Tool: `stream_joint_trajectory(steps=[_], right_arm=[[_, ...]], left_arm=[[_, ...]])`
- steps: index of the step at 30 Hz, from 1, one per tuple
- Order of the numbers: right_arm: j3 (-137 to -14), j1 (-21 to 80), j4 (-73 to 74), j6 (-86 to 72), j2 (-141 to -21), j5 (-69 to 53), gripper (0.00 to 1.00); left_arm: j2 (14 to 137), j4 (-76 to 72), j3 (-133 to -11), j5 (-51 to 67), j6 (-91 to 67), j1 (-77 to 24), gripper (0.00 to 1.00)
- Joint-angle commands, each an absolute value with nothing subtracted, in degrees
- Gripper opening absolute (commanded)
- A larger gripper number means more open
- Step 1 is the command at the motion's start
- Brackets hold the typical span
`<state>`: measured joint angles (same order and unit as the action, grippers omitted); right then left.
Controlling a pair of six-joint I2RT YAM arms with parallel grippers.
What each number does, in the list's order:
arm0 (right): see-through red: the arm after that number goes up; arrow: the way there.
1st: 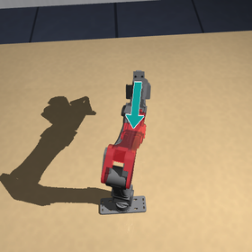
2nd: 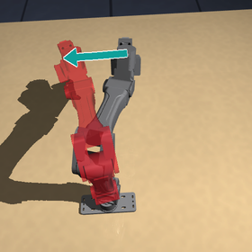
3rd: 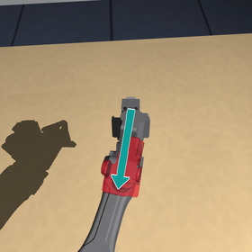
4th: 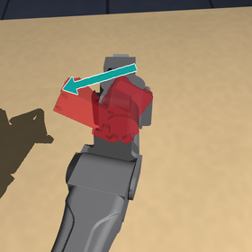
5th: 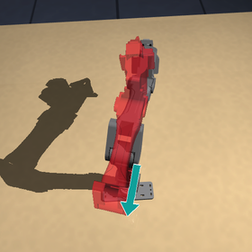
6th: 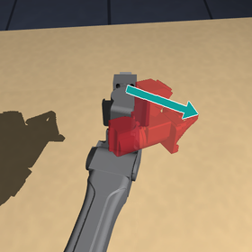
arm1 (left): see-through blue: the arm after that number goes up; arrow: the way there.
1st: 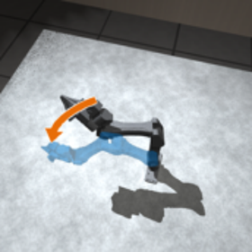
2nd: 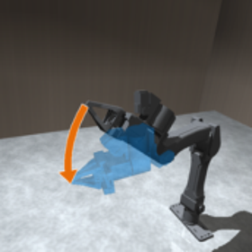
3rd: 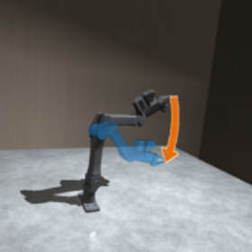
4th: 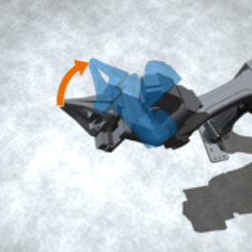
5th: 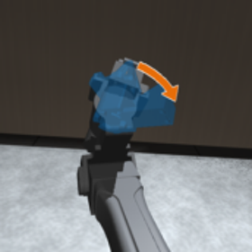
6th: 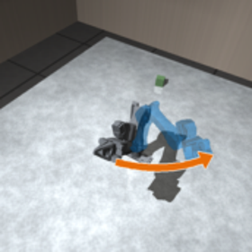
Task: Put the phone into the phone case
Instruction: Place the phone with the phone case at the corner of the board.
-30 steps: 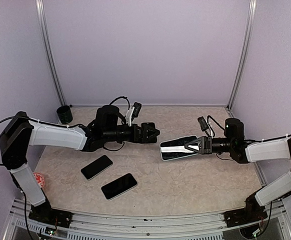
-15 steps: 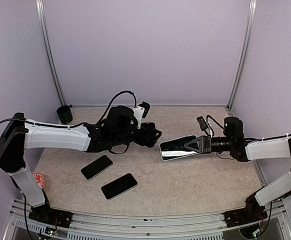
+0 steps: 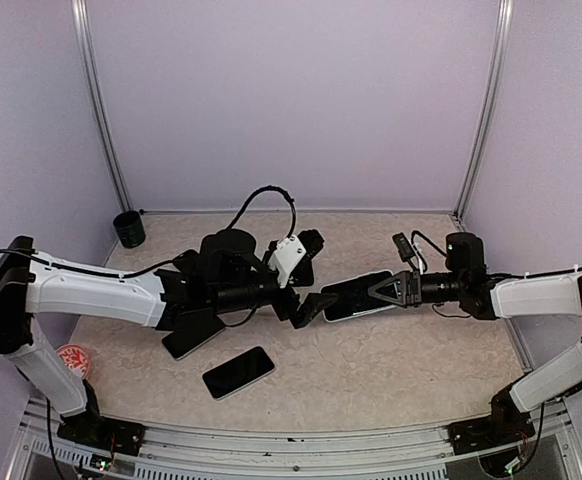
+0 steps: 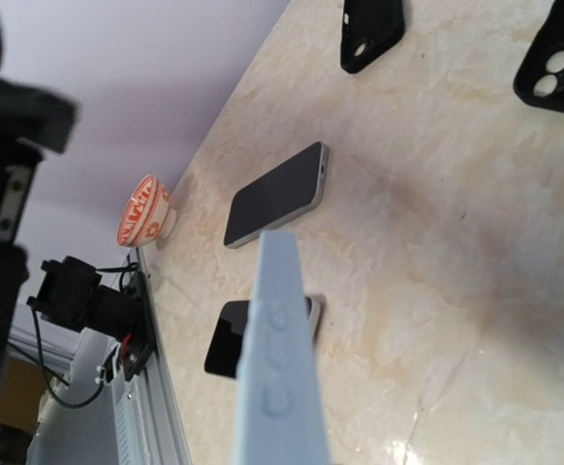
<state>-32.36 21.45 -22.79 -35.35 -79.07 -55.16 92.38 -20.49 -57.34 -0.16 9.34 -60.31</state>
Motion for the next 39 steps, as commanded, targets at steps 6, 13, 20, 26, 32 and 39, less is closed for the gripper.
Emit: stream_joint_trajectory(steps=[6, 13, 20, 26, 32, 39], right_arm=[[-35.1, 24.1, -21.4, -33.9, -78.0, -54.1, 0.00], [-36.0, 26.4, -20.0, -32.8, -77.6, -52.9, 0.00], [-37.0, 28.3, -18.3, -31.3, -77.7, -51.8, 0.00], [-37.9, 29.4, -17.0, -30.2, -77.6, -51.0, 0.00], [-38.4, 30.2, -16.3, -29.0, -77.3, -50.7, 0.00], [-39.1, 31.6, -15.2, -27.5, -77.3, -50.5, 0.00]], left_arm=[[94.9, -24.4, -57.7, 5.8, 27.3, -64.3, 0.99], [98.8, -20.4, -62.6, 5.8, 28.6, -64.5, 0.99], [102.2, -19.0, -65.7, 5.8, 28.7, -64.6, 0.99], [104.6, -16.6, -68.7, 4.6, 27.5, -64.7, 0.99], [105.8, -15.1, -69.7, 3.5, 27.0, -64.7, 0.99], [106.2, -15.8, -69.5, 1.7, 26.5, -64.5, 0.99]])
